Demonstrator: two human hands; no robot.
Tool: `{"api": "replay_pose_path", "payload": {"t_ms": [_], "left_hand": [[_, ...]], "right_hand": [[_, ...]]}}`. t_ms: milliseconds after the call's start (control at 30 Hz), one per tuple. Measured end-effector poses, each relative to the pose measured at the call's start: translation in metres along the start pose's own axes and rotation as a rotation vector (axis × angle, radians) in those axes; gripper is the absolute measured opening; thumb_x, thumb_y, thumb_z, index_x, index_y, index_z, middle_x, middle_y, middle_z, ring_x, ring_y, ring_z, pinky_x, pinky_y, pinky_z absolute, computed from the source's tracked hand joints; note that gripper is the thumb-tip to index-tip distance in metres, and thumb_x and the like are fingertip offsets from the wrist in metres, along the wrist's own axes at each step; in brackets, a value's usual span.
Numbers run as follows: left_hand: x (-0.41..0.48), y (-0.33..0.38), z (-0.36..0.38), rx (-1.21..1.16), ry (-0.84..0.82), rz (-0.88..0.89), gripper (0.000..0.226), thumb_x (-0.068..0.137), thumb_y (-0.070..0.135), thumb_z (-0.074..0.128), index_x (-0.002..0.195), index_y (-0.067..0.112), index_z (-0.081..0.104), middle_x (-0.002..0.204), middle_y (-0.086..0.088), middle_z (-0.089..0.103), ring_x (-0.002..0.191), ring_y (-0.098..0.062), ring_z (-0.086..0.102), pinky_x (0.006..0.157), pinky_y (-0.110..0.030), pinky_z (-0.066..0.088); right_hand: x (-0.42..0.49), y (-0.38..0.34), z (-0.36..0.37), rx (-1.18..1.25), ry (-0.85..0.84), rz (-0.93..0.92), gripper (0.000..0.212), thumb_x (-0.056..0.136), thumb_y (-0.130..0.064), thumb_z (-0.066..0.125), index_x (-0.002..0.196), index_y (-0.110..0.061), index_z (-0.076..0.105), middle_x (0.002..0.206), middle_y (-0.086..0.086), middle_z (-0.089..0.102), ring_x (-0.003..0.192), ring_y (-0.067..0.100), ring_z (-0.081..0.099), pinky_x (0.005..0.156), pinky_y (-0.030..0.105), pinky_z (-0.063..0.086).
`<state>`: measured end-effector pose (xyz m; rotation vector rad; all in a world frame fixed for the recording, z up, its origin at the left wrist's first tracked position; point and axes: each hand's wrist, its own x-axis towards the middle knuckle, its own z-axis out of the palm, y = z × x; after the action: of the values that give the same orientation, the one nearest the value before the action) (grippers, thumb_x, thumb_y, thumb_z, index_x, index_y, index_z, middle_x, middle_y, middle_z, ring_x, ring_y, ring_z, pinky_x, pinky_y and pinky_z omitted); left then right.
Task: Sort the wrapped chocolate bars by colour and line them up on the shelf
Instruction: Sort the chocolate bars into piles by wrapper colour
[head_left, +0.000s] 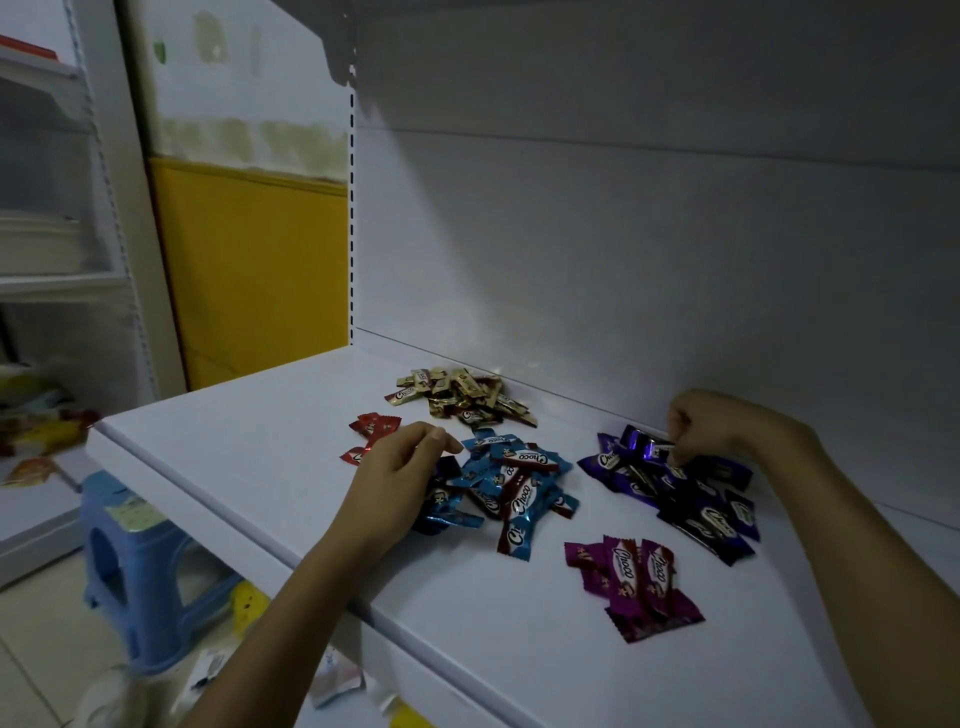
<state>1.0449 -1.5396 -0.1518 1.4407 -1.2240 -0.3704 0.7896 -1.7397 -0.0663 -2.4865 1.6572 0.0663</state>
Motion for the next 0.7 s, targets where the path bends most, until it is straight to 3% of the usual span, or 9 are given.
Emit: {"api": "replay_pose_path", "payload": {"t_ms": [133, 267, 367, 433, 500, 600, 633, 700], "left_hand": [[0.001, 0.000, 0.001, 0.007, 0.009, -0.007, 0.031, 0.102, 0.027, 0.039, 0.086, 0.029, 0.065, 0.093, 0.011, 0.063, 0.082, 0.016, 0.056, 0.062, 0.000, 0.041], [0.000, -0.001, 0.000, -0.038, 0.040, -0.006, 0.030, 0.102, 0.023, 0.039, 0.086, 0.024, 0.065, 0.089, 0.008, 0.063, 0.080, 0.010, 0.061, 0.057, -0.006, 0.047], [0.002, -0.002, -0.004, -0.104, 0.067, 0.007, 0.030, 0.101, 0.012, 0.040, 0.088, 0.016, 0.066, 0.087, -0.005, 0.066, 0.082, -0.013, 0.065, 0.068, -0.025, 0.054], [0.002, -0.001, -0.006, -0.175, 0.125, -0.003, 0.031, 0.102, 0.011, 0.037, 0.088, 0.014, 0.064, 0.086, -0.006, 0.065, 0.080, -0.013, 0.063, 0.066, -0.022, 0.052], [0.002, -0.001, -0.007, -0.243, 0.163, -0.045, 0.034, 0.104, 0.019, 0.032, 0.091, 0.017, 0.063, 0.089, -0.004, 0.064, 0.084, -0.014, 0.062, 0.068, -0.018, 0.050], [0.000, -0.005, -0.003, -0.180, 0.162, -0.089, 0.039, 0.104, 0.038, 0.026, 0.108, 0.025, 0.062, 0.110, 0.001, 0.063, 0.104, -0.011, 0.059, 0.091, -0.021, 0.048], [0.000, -0.004, -0.003, -0.207, 0.145, -0.121, 0.047, 0.102, 0.045, 0.024, 0.115, 0.021, 0.062, 0.114, -0.003, 0.064, 0.107, -0.014, 0.061, 0.096, -0.029, 0.048], [0.001, -0.002, -0.002, -0.285, 0.102, -0.158, 0.060, 0.099, 0.053, 0.020, 0.116, 0.016, 0.063, 0.110, -0.008, 0.069, 0.101, -0.018, 0.067, 0.091, -0.035, 0.053]], "right_hand": [[-0.012, -0.040, 0.013, -0.086, 0.080, -0.168, 0.015, 0.085, -0.022, 0.065, 0.084, -0.009, 0.056, 0.089, 0.007, 0.061, 0.079, 0.020, 0.056, 0.065, 0.028, 0.040], [-0.046, -0.118, 0.040, 0.200, 0.143, -0.551, 0.024, 0.092, -0.047, 0.051, 0.081, -0.026, 0.052, 0.076, -0.009, 0.055, 0.066, 0.006, 0.050, 0.064, 0.026, 0.038], [-0.070, -0.156, 0.050, 0.454, 0.030, -0.704, 0.039, 0.080, -0.070, 0.048, 0.095, -0.034, 0.055, 0.081, -0.013, 0.061, 0.071, 0.000, 0.058, 0.063, 0.027, 0.048], [-0.077, -0.166, 0.057, 0.385, 0.060, -0.749, 0.057, 0.067, -0.076, 0.058, 0.112, -0.042, 0.045, 0.084, -0.022, 0.056, 0.072, -0.002, 0.055, 0.062, 0.025, 0.045], [-0.078, -0.170, 0.062, 0.294, 0.192, -0.777, 0.069, 0.064, -0.072, 0.066, 0.120, -0.046, 0.034, 0.084, -0.026, 0.049, 0.071, -0.007, 0.049, 0.058, 0.020, 0.036], [-0.075, -0.172, 0.067, 0.387, 0.256, -0.822, 0.070, 0.070, -0.058, 0.071, 0.128, -0.047, 0.034, 0.083, -0.034, 0.049, 0.068, -0.012, 0.049, 0.058, 0.016, 0.033], [-0.075, -0.172, 0.068, 0.411, 0.243, -0.823, 0.066, 0.072, -0.054, 0.071, 0.128, -0.048, 0.038, 0.086, -0.035, 0.051, 0.071, -0.012, 0.050, 0.060, 0.016, 0.036], [-0.073, -0.171, 0.068, 0.464, 0.212, -0.795, 0.049, 0.075, -0.044, 0.073, 0.119, -0.040, 0.054, 0.101, -0.025, 0.062, 0.083, -0.005, 0.057, 0.071, 0.026, 0.050]]}}
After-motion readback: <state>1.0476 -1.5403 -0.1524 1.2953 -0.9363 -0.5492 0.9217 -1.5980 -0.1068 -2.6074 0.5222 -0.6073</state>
